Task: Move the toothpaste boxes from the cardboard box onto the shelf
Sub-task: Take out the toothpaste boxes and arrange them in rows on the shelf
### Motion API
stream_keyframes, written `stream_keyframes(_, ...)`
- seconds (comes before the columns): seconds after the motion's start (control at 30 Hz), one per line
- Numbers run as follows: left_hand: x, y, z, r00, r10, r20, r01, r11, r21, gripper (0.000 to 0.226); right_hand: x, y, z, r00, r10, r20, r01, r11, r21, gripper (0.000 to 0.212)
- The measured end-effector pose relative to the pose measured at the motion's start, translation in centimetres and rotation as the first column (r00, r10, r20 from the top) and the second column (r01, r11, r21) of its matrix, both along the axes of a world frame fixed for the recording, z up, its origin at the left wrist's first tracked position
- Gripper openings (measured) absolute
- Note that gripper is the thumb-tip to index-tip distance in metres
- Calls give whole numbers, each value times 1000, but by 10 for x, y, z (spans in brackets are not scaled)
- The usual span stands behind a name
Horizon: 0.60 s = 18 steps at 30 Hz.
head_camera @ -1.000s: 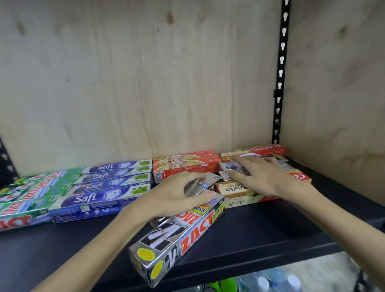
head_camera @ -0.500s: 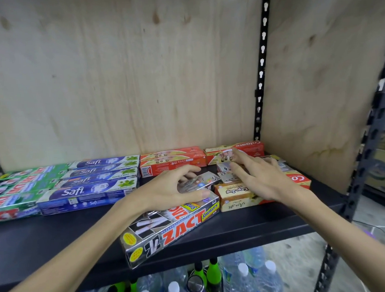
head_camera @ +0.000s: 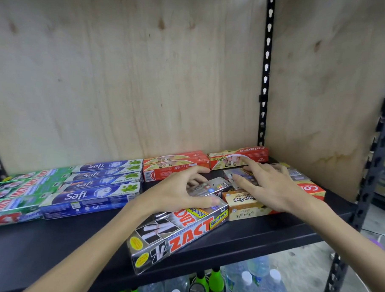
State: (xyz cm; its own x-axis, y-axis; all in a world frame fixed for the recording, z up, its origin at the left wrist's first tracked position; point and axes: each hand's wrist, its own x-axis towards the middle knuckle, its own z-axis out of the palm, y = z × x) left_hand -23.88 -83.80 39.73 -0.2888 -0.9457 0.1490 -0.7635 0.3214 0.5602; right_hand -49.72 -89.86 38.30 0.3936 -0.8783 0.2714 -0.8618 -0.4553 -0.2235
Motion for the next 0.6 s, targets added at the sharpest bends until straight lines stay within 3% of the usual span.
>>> stream_keyframes(0.17,6,1,5,1000,-20,12,20,1000,-11,80,3,-8,6,999,17,-47,-18,1000,-12,87)
stream_keyframes(0.3,45,-20,20,975,137,-173,-175,958,-226,27,20,-28,23,1000,-5,16,5,1000,-24,81)
stream_keyframes(0.37,77,-37,22,952,300,-53,-301,898,-321,16,36,-50,26,997,59,49,-57,998,-33,76)
stream_keyframes(0.47,109,-54,13,851,484,202,-421,860,-287,31,66,-77,28,974,208,87,-206,978,-38,66)
stream_keyframes(0.6,111,-64,0,782,516,350,-436,854,-284,57,99,-99,29,934,358,7,-357,933,-39,70)
